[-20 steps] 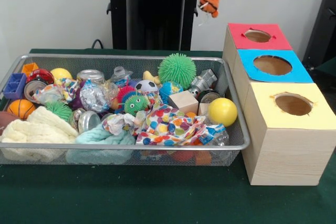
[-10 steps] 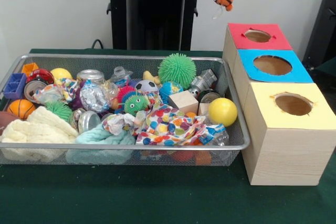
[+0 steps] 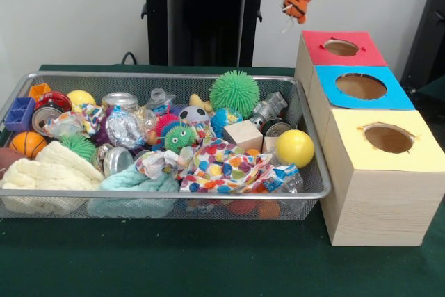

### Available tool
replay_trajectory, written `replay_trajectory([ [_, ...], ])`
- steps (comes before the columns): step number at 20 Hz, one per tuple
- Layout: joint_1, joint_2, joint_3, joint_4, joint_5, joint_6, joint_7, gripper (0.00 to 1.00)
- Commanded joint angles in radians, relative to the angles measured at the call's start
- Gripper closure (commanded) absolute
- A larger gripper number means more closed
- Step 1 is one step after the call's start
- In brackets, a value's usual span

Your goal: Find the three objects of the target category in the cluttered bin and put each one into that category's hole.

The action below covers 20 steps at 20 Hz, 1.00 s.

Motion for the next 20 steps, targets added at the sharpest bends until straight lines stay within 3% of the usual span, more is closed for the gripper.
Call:
replay_trajectory([
  [1,0.02,0.121,-0.013,0.054,0.056,-0.101,0.287,1.0],
  [8,0.08,0.151,-0.041,0.076,0.105,-0.15,0.313,1.0],
  [20,0.167,0.159,-0.081,0.092,0.172,-0.151,0.331,1.0],
])
